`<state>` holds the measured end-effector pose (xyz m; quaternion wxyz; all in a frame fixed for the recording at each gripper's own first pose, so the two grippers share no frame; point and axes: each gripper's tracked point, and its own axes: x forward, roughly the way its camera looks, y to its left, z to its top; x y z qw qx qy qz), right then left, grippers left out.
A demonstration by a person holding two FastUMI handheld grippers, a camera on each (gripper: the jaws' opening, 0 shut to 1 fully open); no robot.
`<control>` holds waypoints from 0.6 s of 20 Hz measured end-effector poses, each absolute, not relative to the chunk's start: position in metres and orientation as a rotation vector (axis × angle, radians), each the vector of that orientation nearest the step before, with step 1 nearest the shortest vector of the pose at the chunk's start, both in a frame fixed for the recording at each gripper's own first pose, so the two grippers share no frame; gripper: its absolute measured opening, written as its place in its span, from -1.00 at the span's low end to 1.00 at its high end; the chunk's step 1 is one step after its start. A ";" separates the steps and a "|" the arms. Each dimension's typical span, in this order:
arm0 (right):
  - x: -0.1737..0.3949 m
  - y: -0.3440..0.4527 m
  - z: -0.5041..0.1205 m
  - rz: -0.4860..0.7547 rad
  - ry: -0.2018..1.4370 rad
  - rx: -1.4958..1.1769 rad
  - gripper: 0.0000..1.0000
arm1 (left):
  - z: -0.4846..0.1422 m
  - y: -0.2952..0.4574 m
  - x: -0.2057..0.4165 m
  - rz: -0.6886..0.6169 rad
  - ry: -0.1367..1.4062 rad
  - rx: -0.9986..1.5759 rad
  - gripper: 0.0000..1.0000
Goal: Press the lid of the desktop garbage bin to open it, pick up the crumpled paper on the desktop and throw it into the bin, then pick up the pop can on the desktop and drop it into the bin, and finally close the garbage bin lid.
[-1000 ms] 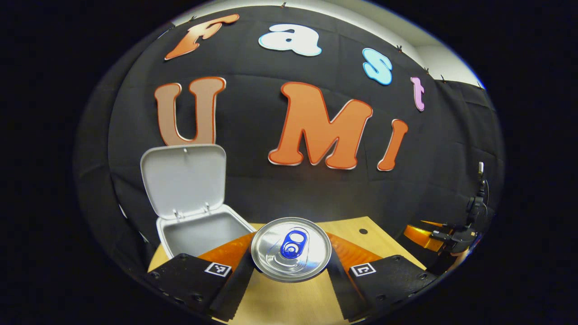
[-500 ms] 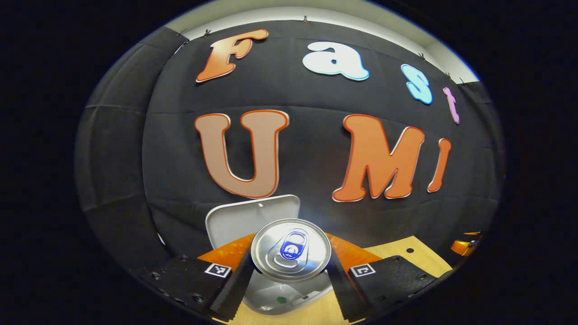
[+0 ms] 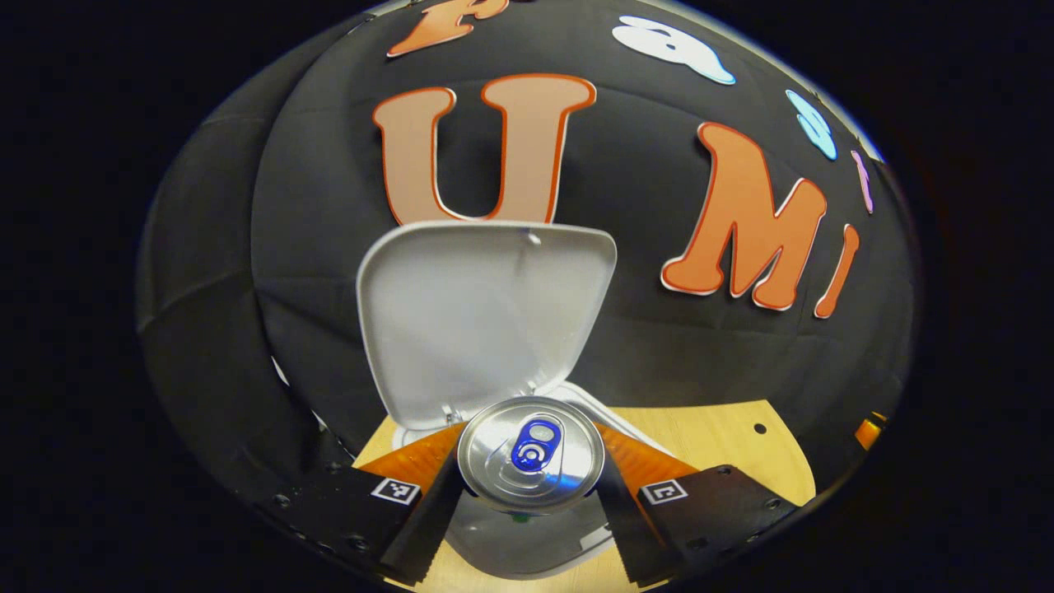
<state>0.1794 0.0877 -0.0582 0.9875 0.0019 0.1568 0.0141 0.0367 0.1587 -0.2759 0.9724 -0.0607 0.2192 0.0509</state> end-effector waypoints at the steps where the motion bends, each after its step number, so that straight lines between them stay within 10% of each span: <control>1: 0.179 0.088 -0.060 0.026 0.320 0.004 0.88 | -0.277 0.163 0.038 0.107 0.436 -0.120 0.65; 4: 0.179 0.089 -0.063 0.021 0.329 0.006 0.88 | -0.275 0.158 0.041 0.082 0.414 -0.129 0.94; 12: 0.181 0.092 -0.064 0.025 0.329 0.011 0.88 | -0.260 0.153 0.044 0.062 0.368 -0.121 0.89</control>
